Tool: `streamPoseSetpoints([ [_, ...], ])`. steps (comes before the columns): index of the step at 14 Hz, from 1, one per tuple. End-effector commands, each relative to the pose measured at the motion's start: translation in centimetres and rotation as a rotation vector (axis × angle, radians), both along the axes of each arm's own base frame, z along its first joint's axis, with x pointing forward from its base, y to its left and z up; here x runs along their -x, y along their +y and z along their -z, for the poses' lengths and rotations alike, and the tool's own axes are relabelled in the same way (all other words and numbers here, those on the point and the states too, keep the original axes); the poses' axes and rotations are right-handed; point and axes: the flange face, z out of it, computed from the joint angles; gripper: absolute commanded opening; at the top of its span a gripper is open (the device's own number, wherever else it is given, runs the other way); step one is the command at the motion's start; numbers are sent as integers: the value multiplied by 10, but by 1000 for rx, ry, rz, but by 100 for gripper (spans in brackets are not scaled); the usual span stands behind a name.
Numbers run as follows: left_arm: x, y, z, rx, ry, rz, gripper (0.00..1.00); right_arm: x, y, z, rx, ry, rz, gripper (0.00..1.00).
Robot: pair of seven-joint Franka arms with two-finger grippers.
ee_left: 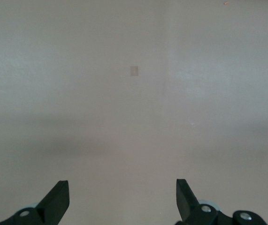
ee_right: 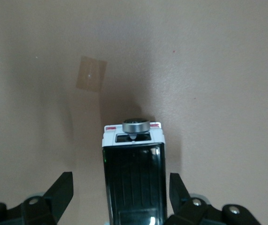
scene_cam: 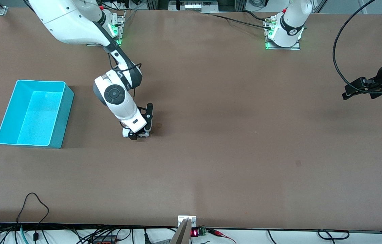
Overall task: Wind and store white jeep toy
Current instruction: 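Lift the jeep off the table with the right gripper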
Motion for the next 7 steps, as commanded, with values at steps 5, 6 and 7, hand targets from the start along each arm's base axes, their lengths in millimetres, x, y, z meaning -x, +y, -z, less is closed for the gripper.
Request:
streamPoseSetpoints([
  [5,0,4,-2,-8,-3,16,100,-15,1,-15,-8,-46,34,0],
  [6,0,3,-2,-8,-3,16,100,-18,1,-22,-11,-55,74,0],
  [7,0,3,-2,-8,-3,16,100,-22,-5,-33,-14,-70,123,0],
])
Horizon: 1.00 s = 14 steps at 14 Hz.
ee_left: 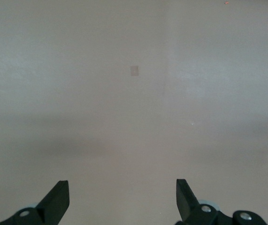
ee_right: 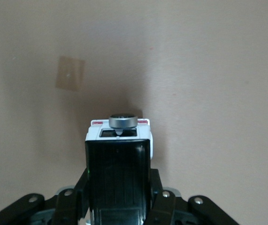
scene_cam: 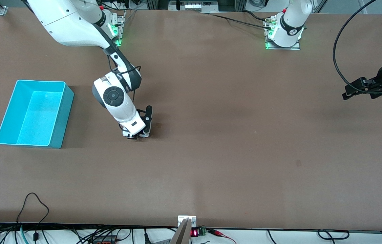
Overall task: Wind and store white jeep toy
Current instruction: 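Lift the jeep off the table with the right gripper, then carry the jeep over the blue bin and lower it inside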
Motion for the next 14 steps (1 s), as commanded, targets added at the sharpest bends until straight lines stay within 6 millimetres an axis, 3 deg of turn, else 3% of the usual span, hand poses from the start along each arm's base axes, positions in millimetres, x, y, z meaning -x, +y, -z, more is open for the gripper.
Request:
streamPoseSetpoints([
  [1,1,4,-3,-6,-4,14,100,-14,-18,-36,-3,-41,140,0],
  [3,0,4,-2,-6,-3,14,100,-21,-40,-69,13,-51,298,0],
  [5,1,4,-4,-6,-6,14,100,-30,-80,-102,38,-58,428,0],
  [8,1,1,-5,-6,-6,21,100,-38,-159,-145,82,-50,629,0],
  [12,1,-6,-8,-8,-12,35,100,-31,-259,-176,78,11,915,0],
  [14,1,-6,-7,-8,-12,34,100,-19,-295,-176,98,45,990,0],
])
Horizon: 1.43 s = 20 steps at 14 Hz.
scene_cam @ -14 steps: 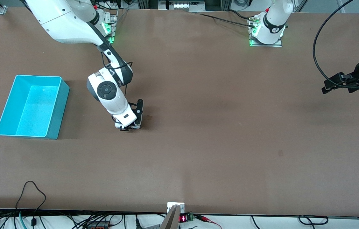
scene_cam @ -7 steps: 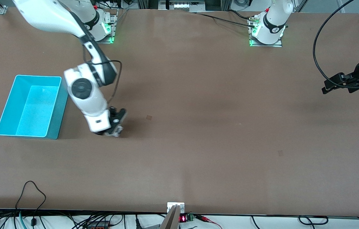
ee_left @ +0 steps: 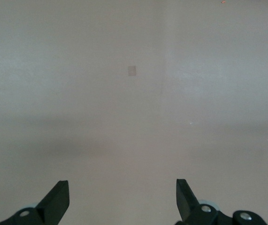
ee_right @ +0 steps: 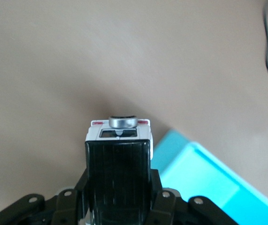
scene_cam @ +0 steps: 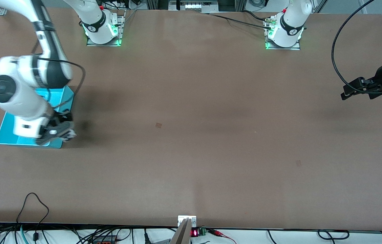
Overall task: Wind and store white jeep toy
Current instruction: 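Carry the jeep over the blue bin and lower it inside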
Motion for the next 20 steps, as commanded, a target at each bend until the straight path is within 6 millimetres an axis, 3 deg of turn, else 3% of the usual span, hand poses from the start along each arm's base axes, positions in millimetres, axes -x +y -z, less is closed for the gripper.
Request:
streamPoseSetpoints([
  [1,1,0,-6,-8,-7,20,100,24,-41,0,0,27,127,0],
  [4,1,-3,-7,-8,-10,25,100,45,-105,22,11,24,237,0],
  [6,1,-4,-8,-7,-12,26,100,60,-124,42,15,14,333,0],
  [15,-1,-5,-5,-6,-9,26,100,87,-170,121,34,-45,540,0],
  [20,0,-4,-8,1,-14,22,100,98,-175,156,3,6,617,0],
])
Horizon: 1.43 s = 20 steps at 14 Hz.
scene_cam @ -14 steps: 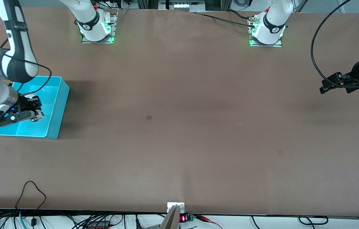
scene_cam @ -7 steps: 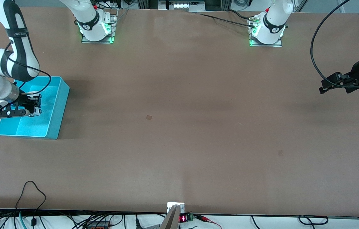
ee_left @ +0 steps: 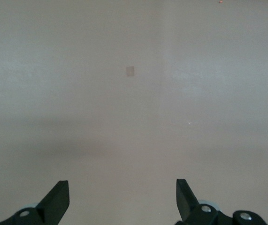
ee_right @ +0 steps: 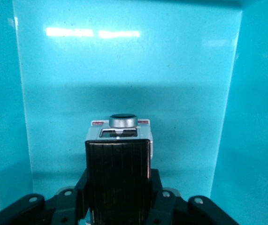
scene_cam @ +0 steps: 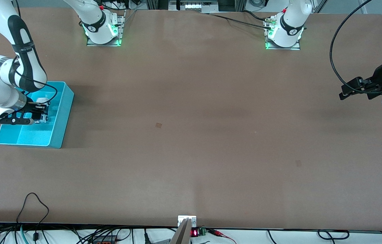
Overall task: Wind and store white jeep toy
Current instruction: 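Carry the jeep over the blue bin and lower it inside, then open the right gripper to drop the jeep in the bin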
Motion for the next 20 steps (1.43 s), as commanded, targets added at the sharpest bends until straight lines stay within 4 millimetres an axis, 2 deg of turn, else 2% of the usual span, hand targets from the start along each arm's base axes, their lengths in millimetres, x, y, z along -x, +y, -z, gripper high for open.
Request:
streamPoseSetpoints([
  [1,1,1,-7,2,-10,16,100,5,-1,11,-16,3,34,0],
  [4,2,-1,-9,2,-13,19,100,7,-1,19,-18,17,37,1],
  [7,2,-6,-9,-1,-13,28,100,8,1,23,-22,30,36,12],
  [8,3,-7,-9,0,-8,30,100,8,1,22,-23,31,35,22],
  [9,3,-7,-10,0,-10,28,100,7,2,22,-23,30,35,40],
  [10,3,-7,-10,0,-10,28,100,7,2,21,-23,29,33,48],
  [11,3,-3,-9,-2,-8,23,100,6,3,19,-24,26,32,61],
  [12,4,-6,-10,-2,-10,27,100,5,3,17,-24,23,31,68],
  [13,4,-5,-10,-1,-10,27,100,4,2,15,-24,19,30,84],
  [15,3,-13,-10,-4,-11,41,100,3,1,11,-25,12,18,100],
  [17,4,-18,-10,-4,-9,43,100,0,1,-4,-29,-5,18,100],
  [20,6,-17,-12,-4,-15,38,100,-24,3,-57,-49,21,19,100],
])
